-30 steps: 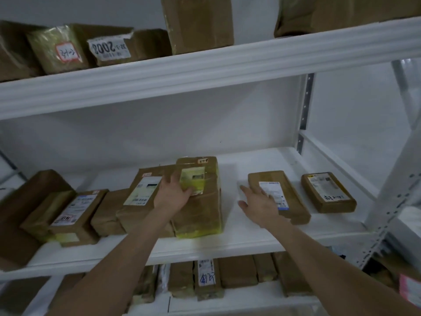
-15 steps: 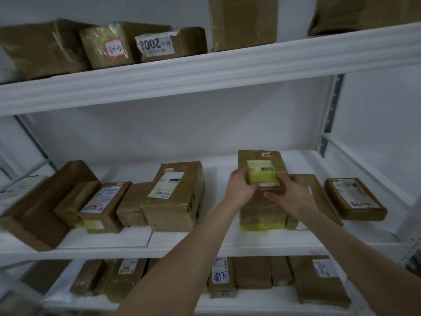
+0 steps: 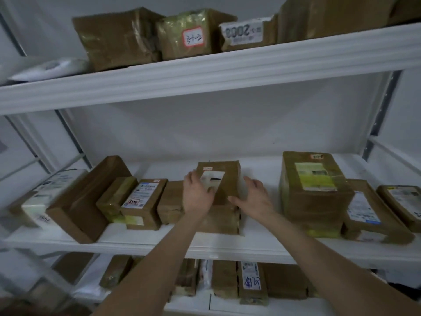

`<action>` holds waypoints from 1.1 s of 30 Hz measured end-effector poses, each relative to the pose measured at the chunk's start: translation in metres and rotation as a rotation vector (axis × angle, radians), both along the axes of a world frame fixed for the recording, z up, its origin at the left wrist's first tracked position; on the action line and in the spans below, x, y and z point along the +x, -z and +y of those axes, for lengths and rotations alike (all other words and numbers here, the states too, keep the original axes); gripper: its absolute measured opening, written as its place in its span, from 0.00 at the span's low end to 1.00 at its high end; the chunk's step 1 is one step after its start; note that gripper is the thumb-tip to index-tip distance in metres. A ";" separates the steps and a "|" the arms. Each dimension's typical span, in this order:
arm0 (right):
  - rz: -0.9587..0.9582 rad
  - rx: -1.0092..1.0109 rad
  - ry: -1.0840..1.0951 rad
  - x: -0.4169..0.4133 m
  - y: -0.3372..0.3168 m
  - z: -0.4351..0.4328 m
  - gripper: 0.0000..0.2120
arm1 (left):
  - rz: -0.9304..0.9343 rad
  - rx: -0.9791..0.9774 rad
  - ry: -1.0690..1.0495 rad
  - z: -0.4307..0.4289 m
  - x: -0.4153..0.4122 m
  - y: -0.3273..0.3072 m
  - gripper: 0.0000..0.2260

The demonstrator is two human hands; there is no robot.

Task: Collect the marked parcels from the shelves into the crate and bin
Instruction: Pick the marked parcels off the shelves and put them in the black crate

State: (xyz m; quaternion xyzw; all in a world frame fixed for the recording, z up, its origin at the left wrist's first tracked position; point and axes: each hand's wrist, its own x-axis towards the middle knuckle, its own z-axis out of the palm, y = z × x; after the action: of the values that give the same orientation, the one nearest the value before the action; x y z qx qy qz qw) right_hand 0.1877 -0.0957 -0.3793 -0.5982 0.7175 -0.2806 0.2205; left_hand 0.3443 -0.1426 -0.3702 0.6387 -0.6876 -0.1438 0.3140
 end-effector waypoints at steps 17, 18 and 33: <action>-0.395 -0.046 0.264 0.035 0.015 -0.001 0.41 | 0.434 0.263 0.268 -0.019 0.040 0.014 0.30; -0.349 -0.053 0.255 0.034 0.011 0.001 0.44 | 0.432 0.266 0.277 -0.018 0.038 0.013 0.30; 0.540 0.189 -0.027 0.028 0.007 0.012 0.29 | 0.520 0.465 0.278 0.012 -0.020 0.012 0.27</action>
State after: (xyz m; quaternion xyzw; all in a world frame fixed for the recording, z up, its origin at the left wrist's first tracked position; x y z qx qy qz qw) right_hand 0.2154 -0.0840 -0.3860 -0.6375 0.7652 -0.0400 0.0802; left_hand 0.3241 -0.1309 -0.3819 0.5357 -0.6139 -0.4948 0.3021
